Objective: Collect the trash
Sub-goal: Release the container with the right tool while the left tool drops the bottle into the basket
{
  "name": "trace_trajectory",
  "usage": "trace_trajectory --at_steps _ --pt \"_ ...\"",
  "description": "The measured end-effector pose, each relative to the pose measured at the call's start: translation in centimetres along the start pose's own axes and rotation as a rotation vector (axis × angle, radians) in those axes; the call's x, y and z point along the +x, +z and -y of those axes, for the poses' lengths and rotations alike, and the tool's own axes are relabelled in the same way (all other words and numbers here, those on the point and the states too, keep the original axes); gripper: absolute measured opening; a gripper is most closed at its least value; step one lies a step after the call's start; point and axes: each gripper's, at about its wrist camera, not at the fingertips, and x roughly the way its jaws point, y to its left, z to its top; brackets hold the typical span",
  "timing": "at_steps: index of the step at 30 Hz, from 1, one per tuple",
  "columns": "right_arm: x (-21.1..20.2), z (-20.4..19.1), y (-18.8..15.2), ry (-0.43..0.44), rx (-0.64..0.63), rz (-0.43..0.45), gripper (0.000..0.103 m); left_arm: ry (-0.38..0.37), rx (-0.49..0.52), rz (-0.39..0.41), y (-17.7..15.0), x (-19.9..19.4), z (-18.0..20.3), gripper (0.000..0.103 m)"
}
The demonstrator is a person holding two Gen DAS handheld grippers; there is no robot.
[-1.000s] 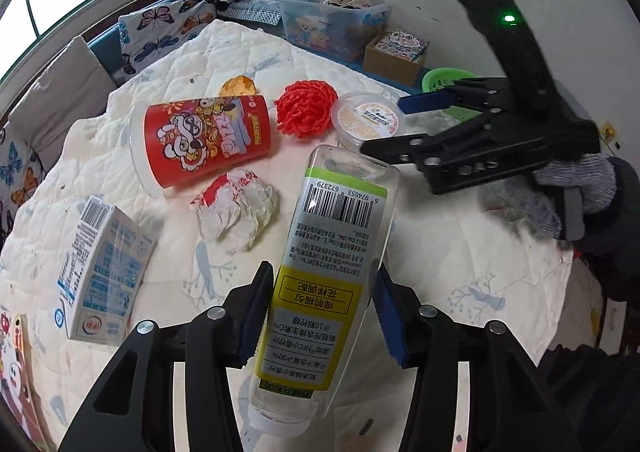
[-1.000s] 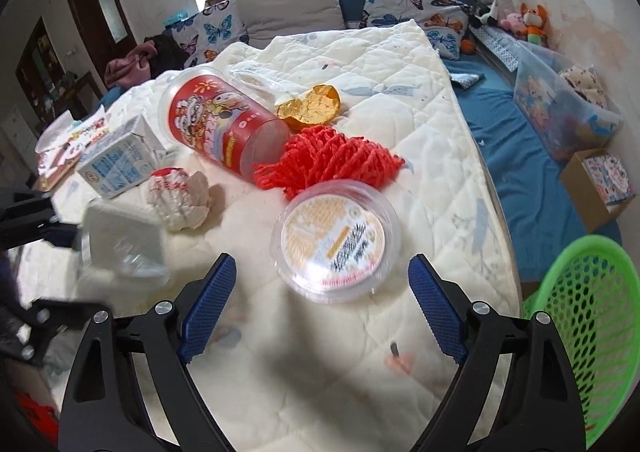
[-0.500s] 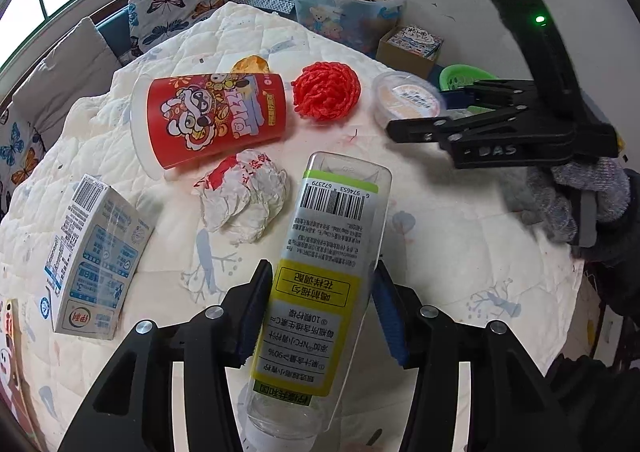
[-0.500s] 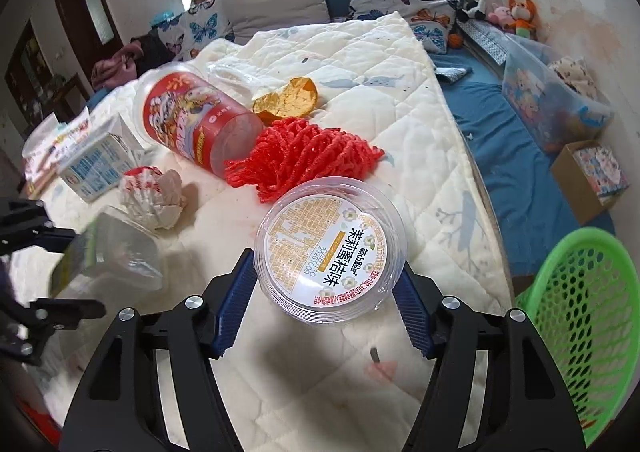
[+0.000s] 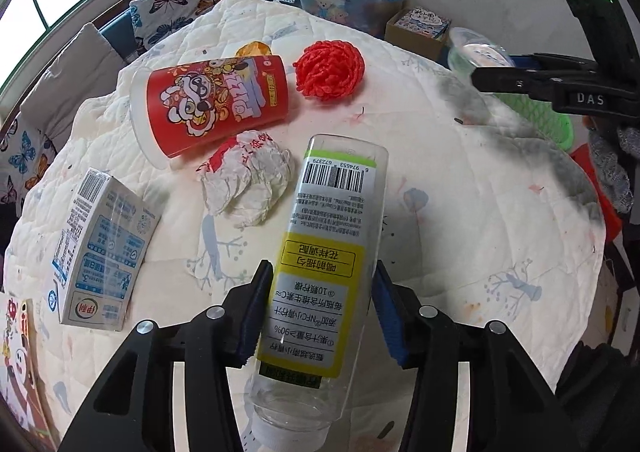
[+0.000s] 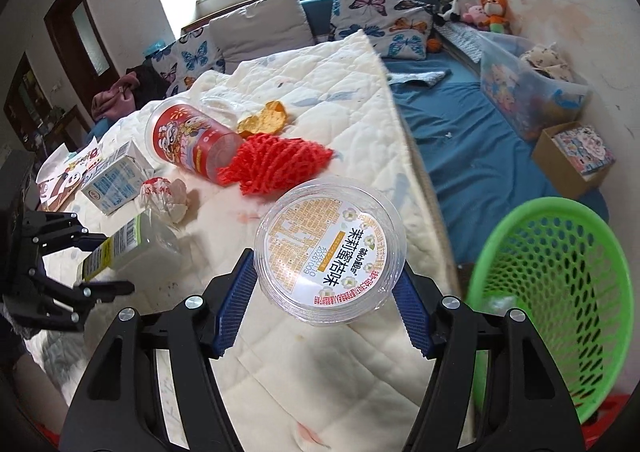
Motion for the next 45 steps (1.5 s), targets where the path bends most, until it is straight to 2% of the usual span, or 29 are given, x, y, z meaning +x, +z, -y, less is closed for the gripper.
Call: trace_trajectory --at_steps 4,10,16,21,29,32,38,45 --pt "-1.4 1.6 -0.8 -0.02 0.025 0.014 0.066 0.023 0.0 0.002 0.0 -0.4 0.5 0.046" --pt "-3.5 5.7 -2.4 -0.086 0.088 0.022 0.066 0.0 0.005 0.056 1.4 -2.8 2.6 0.045" --pt "-5.2 11.4 -4.8 -0.183 0.156 -0.01 0.066 -0.056 0.032 0.155 4.9 -4.6 6.9 0.044" --pt "-5.5 15.4 -6.9 -0.237 0.203 -0.05 0.067 -0.118 0.045 0.208 8.9 -4.4 10.6 0.044" --pt "-5.1 19.8 -9.4 -0.25 0.268 -0.081 0.068 -0.19 0.028 0.233 15.6 -1.9 16.0 0.044" --pt "-5.4 20.9 -10.0 -0.238 0.296 -0.074 0.074 -0.199 0.028 0.233 17.3 -0.4 17.8 0.044" --pt "-6.3 21.6 -10.7 -0.235 0.311 -0.053 0.077 -0.224 0.02 0.236 20.6 2.3 20.6 0.044" --pt "-8.2 21.4 -11.2 -0.228 0.308 -0.009 0.078 -0.235 0.012 0.228 22.9 5.5 22.9 0.044"
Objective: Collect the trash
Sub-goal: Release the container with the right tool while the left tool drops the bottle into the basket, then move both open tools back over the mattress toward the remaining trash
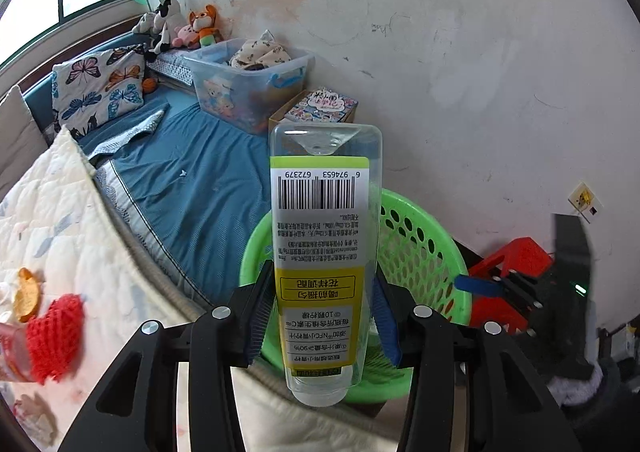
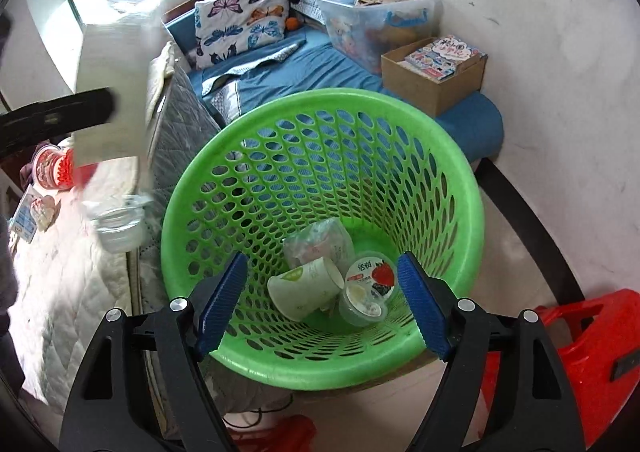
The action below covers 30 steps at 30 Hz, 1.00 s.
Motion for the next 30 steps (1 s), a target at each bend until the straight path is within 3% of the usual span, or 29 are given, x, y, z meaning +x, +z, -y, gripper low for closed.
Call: trace_trajectory --at_steps 14,22,30 --pt "-1.3 1.5 -1.0 0.01 0.048 0.02 0.078 0.013 -0.034 -0.033 0.3 5.2 0.5 0.048" --pt "-1.1 1.3 -1.3 0.014 0.045 0.012 0.078 0.013 -0.022 -0.019 -0.6 4.0 0.5 0.053" --pt "-2.4 -0.7 -1.6 0.033 0.006 0.027 0.078 0.023 -0.032 0.028 -2.4 -0.8 -0.6 0.053"
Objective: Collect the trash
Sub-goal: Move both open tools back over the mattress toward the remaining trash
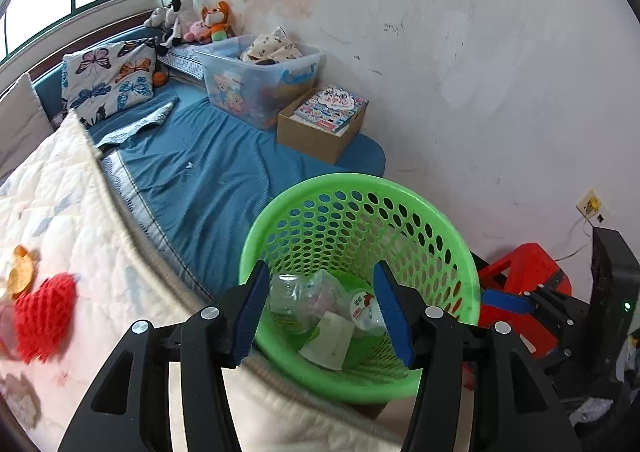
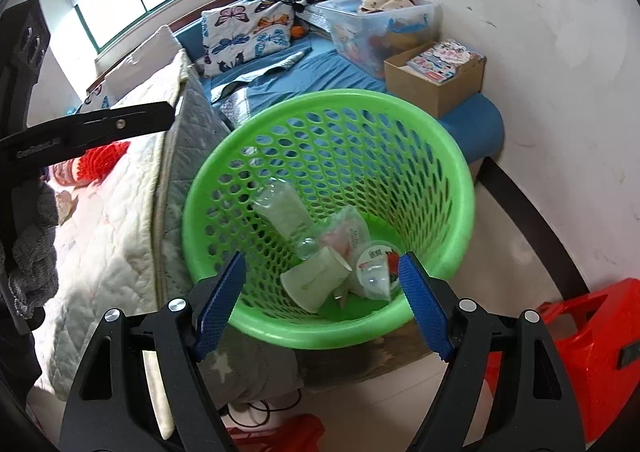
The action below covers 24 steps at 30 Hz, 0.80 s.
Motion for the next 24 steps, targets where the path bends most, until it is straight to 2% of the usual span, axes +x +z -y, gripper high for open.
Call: trace_trajectory --at_steps 7,19,24 --pt "-1.3 -2.7 0.0 0.025 -0.038 0.018 0.079 0.042 -0.023 0.047 -2.6 -5.1 -2.3 0.053" --pt "-1.2 -8.8 0.0 0.1 -0.127 0.013 0.081 0.122 -0.123 0.064 -9.3 -11.7 -7.8 0.053" --pt "-0.7 -11.7 0.3 0.128 -0.171 0.008 0.081 0.189 -0.164 0.076 -12.2 -14.1 -10.8 0.053"
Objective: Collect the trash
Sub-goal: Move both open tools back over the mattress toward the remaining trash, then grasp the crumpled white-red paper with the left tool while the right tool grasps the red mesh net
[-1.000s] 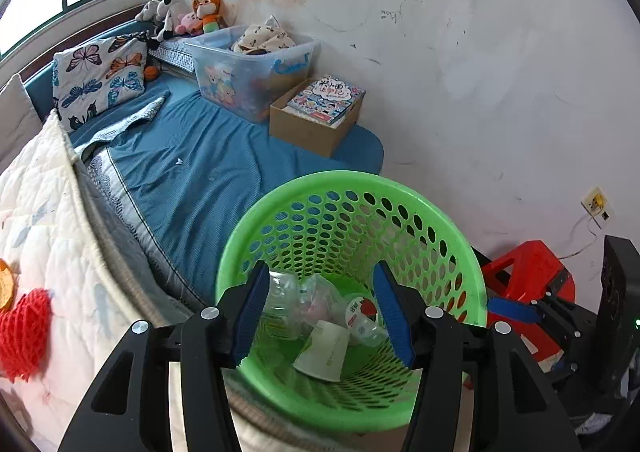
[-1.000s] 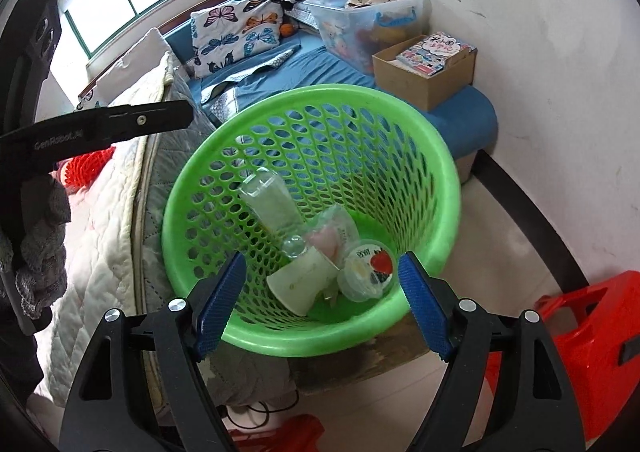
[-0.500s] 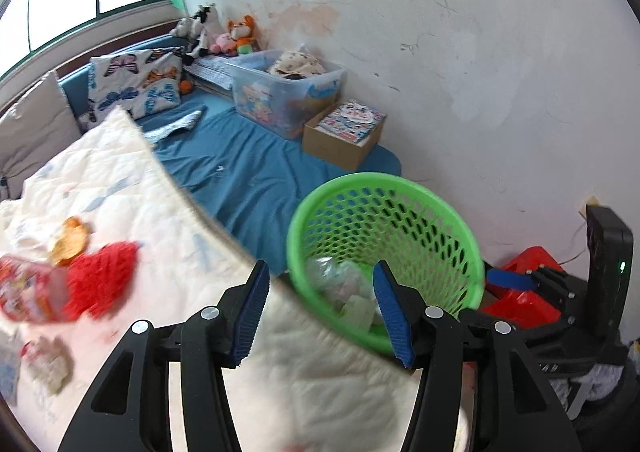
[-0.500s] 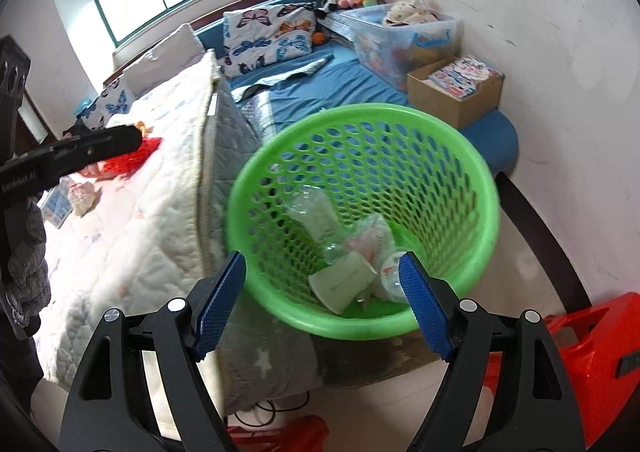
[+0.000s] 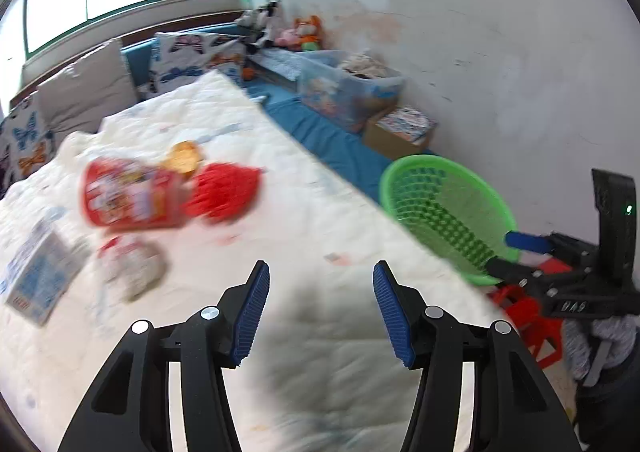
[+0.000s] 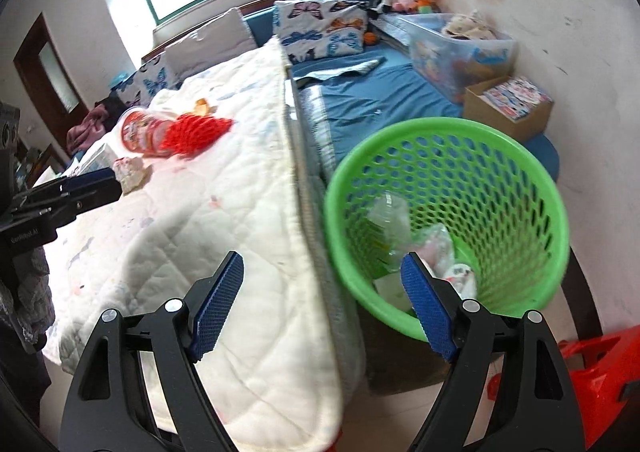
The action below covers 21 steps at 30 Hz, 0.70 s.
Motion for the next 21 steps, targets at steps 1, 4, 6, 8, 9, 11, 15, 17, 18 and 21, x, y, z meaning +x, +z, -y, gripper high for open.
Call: trace_trajectory --at_steps 1,4,6,8,9,11,15,17,18,21 --pt "0.2 -0.5 0.2 0.008 -0.007 -0.001 0.081 0.01 -0.009 0.003 -0.4 -0.4 -0.8 0.054" --pt "0.7 -2.1 0.7 0.026 -0.033 -0.003 0.081 0.062 -0.051 0.012 -1.6 -1.6 -3.9 0.058" --pt "1.1 -3.1 1.0 0.039 -0.046 -0.006 0.081 0.091 -0.079 0.011 -2.3 -2.2 -5.8 0.06" --pt "1.5 -4.2 1.3 0.05 -0.06 -0.007 0.081 0.124 -0.103 0.011 -2.8 -2.5 -7.4 0.064" --pt "1.6 -4.7 1.4 0.056 -0.066 -0.008 0.081 0.138 -0.118 0.012 -3.0 -2.6 -8.3 0.064" --pt "2.1 -5.8 1.7 0.068 -0.077 -0.011 0.081 0.159 -0.145 0.008 -3.4 -2.5 -9.9 0.065" --pt "3.1 -7.3 2.0 0.086 -0.095 -0.024 0.081 0.182 -0.169 -0.009 -3.3 -1.3 -11.8 0.069" --pt "3.6 -8.0 2.2 0.093 -0.105 -0.03 0.081 0.183 -0.174 -0.019 -3.0 -0.4 -12.5 0.072" --pt "3.8 -8.3 2.4 0.096 -0.112 -0.034 0.081 0.186 -0.174 -0.021 -2.8 0.0 -12.6 0.073" --pt "4.5 -9.0 2.7 0.104 -0.121 -0.044 0.081 0.191 -0.178 -0.026 -2.1 1.3 -12.9 0.073"
